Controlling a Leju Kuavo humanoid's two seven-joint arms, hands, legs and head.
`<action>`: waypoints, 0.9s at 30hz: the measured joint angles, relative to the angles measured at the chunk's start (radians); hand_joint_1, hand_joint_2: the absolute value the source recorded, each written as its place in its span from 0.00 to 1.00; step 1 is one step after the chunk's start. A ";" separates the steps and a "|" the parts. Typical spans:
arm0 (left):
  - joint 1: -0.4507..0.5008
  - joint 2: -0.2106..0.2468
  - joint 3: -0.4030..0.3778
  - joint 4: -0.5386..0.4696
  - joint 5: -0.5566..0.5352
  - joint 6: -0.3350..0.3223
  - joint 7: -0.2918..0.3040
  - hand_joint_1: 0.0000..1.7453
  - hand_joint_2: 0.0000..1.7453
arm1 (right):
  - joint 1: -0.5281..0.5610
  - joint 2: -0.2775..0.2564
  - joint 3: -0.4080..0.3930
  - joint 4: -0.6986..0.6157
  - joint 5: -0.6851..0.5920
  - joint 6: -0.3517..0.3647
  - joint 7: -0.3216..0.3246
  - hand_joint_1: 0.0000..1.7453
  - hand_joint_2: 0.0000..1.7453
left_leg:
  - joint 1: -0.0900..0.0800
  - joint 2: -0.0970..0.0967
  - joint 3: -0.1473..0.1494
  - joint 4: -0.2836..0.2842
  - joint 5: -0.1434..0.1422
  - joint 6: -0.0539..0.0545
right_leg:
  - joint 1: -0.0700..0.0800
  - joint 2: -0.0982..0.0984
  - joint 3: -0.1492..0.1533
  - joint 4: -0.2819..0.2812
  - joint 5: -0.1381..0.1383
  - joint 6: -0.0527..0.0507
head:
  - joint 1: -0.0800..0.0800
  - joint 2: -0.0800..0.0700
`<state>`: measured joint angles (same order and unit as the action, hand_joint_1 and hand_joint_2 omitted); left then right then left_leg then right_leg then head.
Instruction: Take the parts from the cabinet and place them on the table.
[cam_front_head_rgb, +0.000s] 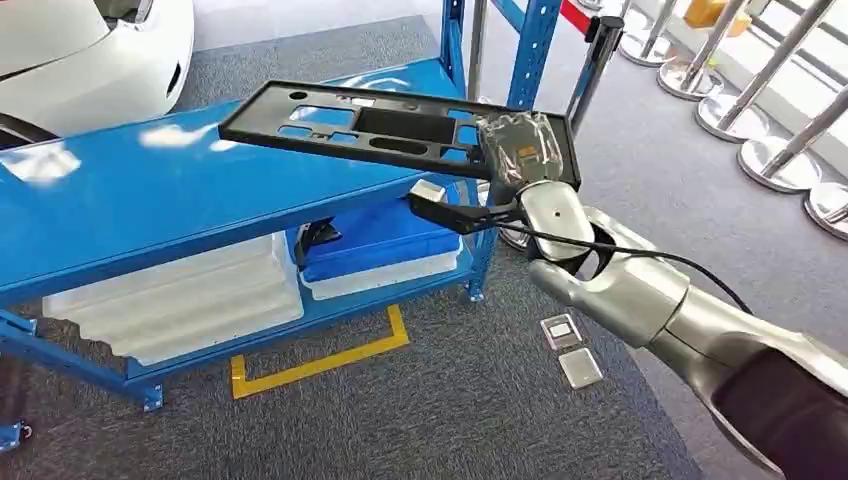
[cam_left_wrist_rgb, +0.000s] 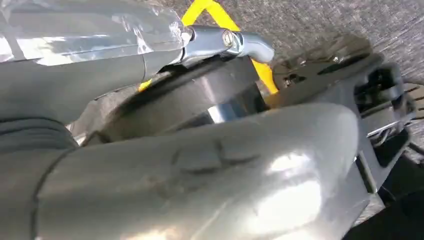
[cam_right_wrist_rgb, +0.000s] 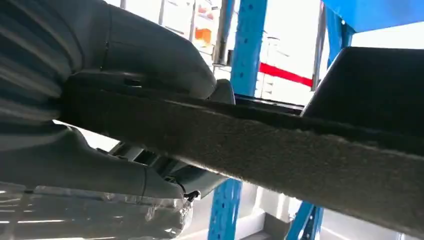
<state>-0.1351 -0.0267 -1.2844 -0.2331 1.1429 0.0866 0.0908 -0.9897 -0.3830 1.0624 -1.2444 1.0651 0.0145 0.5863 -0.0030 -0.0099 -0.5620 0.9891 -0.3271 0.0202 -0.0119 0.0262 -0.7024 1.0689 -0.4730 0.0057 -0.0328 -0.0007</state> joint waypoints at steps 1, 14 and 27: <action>0.000 0.000 0.000 0.000 0.000 0.000 0.000 0.00 0.00 | 0.000 0.000 0.000 0.000 0.000 0.000 0.000 1.00 1.00 | 0.000 0.009 -0.012 0.001 0.008 0.000 | -0.002 -0.010 -0.018 0.073 -0.064 0.004 | 0.000 0.000; -0.005 0.004 0.002 0.005 0.001 0.002 0.000 0.00 0.00 | 0.002 0.002 0.000 -0.005 -0.008 -0.003 0.000 1.00 1.00 | -0.002 0.058 -0.131 0.061 0.071 -0.048 | -0.002 -0.053 0.154 -0.041 -0.032 -0.036 | 0.024 0.000; -0.001 0.000 0.001 0.003 0.000 -0.001 0.003 0.00 0.00 | 0.002 0.002 -0.002 -0.015 -0.008 -0.003 0.000 1.00 1.00 | -0.012 -0.033 0.075 0.030 -0.077 -0.021 | 0.001 0.033 -0.012 -0.064 0.155 -0.023 | -0.006 0.000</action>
<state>-0.1363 -0.0267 -1.2833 -0.2304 1.1425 0.0858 0.0935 -0.9879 -0.3815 1.0605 -1.2596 1.0567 0.0114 0.5863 -0.0151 -0.0433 -0.4872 1.0189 -0.4044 -0.0010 -0.0110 0.0592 -0.7144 1.0044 -0.3182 -0.0176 -0.0386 -0.0004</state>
